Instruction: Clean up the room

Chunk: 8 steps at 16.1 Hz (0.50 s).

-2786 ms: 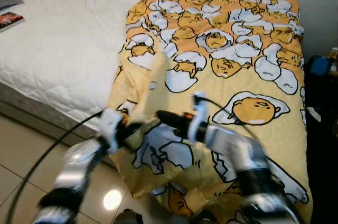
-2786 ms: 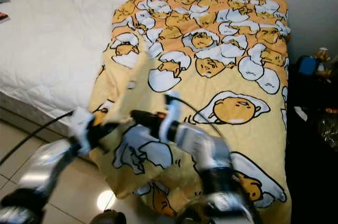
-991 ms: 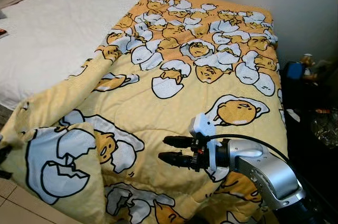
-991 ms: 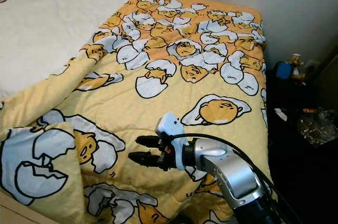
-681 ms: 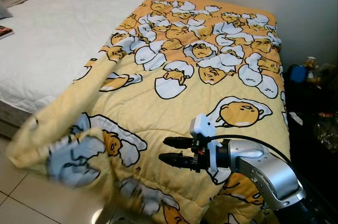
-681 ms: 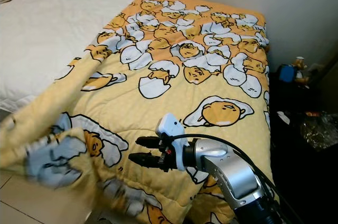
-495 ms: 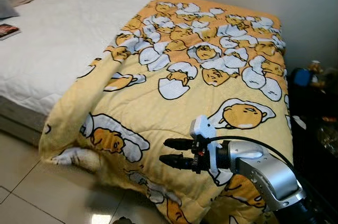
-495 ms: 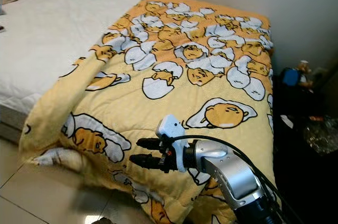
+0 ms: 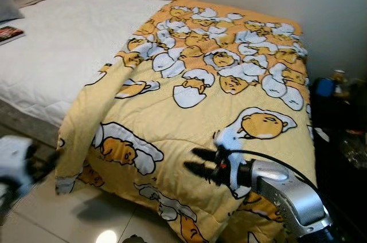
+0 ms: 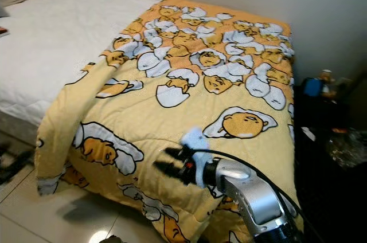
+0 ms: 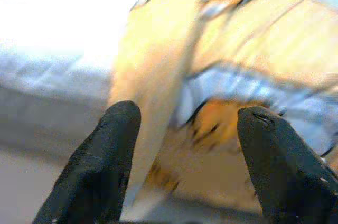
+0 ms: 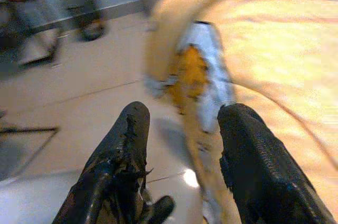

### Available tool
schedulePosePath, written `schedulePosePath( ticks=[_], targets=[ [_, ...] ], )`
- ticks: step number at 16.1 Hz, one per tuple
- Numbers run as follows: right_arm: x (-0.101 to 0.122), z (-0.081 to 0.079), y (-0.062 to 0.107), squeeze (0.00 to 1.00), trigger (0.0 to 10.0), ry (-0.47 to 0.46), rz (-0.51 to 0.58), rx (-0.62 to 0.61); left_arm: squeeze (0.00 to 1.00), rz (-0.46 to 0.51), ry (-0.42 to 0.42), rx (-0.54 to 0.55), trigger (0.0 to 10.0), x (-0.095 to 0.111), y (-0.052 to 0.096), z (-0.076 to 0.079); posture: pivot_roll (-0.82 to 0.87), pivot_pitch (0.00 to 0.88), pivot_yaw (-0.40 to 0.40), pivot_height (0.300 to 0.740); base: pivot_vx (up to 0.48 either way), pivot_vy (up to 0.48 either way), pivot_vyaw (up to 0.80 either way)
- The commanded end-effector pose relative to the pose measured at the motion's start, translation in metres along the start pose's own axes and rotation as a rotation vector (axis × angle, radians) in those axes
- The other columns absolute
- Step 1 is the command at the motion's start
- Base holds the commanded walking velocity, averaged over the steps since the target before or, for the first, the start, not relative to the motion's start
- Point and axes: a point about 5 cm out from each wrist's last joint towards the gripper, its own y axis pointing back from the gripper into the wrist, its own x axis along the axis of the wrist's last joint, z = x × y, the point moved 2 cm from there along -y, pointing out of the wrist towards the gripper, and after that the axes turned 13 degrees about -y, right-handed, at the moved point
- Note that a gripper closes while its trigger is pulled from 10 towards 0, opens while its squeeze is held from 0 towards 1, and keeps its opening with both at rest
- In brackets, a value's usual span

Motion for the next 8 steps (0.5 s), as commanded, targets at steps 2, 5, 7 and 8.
schedulePosePath(
  ticks=[2,5,7,8],
  targets=[
    [-0.001,0.019,0.008,0.0,10.0,-0.036,0.044,-0.177,1.0,0.067,0.006,-0.041,10.0,0.023,-0.012,0.027,0.0,0.0,-0.017,0.74,0.0,0.0,0.0],
    [-0.002,0.027,0.02,0.0,10.0,-0.132,0.159,-0.339,0.7,0.125,0.02,-0.062,10.0,0.053,-0.025,0.067,-0.02,0.0,-0.019,0.74,0.0,0.0,0.0],
    [-0.007,0.037,0.033,0.0,10.0,-0.188,0.194,-0.477,0.0,0.146,0.048,0.009,10.0,0.07,-0.026,0.076,-0.02,0.0,-0.027,0.74,0.0,0.0,0.0],
    [-0.009,0.039,0.035,0.0,10.0,-0.2,0.196,-0.499,0.0,0.142,0.059,0.032,10.0,0.072,-0.026,0.076,-0.02,0.0,-0.029,0.74,0.0,0.0,0.0]
  ],
)
